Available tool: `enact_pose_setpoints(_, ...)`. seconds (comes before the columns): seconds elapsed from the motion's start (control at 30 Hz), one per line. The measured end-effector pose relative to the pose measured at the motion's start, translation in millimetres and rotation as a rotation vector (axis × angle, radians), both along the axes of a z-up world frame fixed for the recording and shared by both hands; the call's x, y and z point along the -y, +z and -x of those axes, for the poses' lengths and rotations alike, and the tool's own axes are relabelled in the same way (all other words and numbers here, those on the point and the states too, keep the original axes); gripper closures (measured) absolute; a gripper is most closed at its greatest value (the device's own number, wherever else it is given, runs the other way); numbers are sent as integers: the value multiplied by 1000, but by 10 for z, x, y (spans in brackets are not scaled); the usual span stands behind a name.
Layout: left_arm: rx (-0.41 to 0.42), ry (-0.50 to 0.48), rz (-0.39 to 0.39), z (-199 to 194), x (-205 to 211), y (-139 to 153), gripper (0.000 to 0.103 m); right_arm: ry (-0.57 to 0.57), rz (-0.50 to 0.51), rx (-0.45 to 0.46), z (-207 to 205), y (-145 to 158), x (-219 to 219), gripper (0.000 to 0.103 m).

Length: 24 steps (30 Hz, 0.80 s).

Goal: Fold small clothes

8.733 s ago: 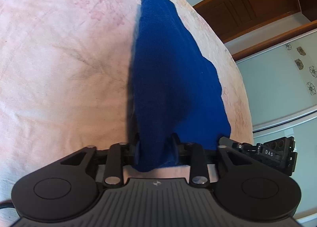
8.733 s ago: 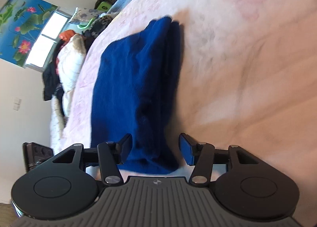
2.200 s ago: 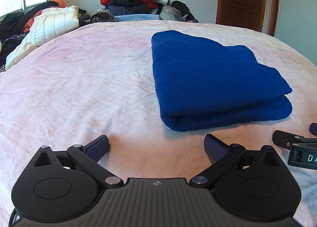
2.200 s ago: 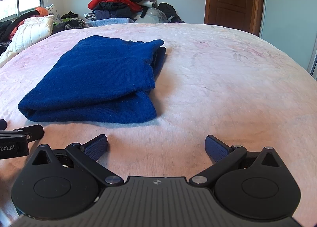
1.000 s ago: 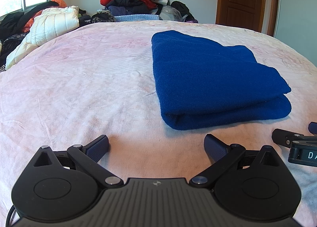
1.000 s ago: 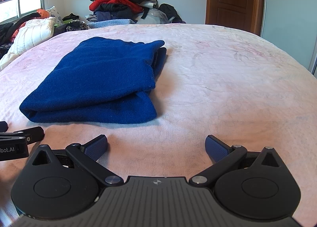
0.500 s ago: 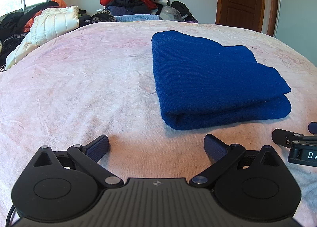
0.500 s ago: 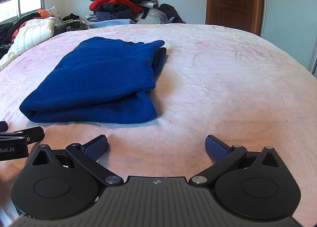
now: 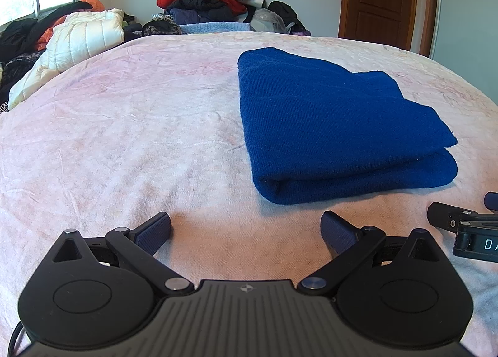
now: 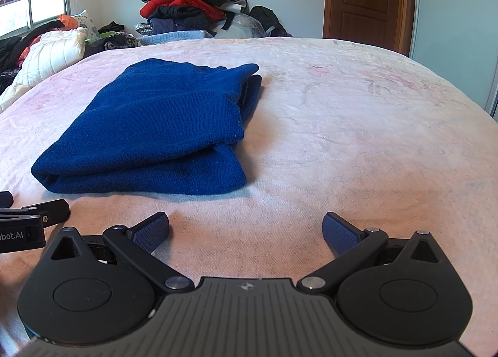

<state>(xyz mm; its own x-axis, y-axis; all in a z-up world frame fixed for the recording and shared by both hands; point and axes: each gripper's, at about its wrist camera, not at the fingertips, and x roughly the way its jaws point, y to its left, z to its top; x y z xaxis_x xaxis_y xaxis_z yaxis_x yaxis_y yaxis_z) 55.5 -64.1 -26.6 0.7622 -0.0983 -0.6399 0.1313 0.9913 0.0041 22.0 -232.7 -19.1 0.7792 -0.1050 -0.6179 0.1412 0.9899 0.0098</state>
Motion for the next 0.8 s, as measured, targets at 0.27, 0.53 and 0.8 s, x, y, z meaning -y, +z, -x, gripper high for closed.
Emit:
enact_pose_setpoints(0.27,-2,1,-3,-4,4,-1,0,0,0,0,0,-1,0,1)
enact_pose_setpoints(0.53,-4,-1,-3,-6,3,6,0,0,0,0,0,0,-1,1)
enact_pose_setpoints(0.8,-7,37,-22,41,-56,30,0,0,0,-1,2,1,-1,1)
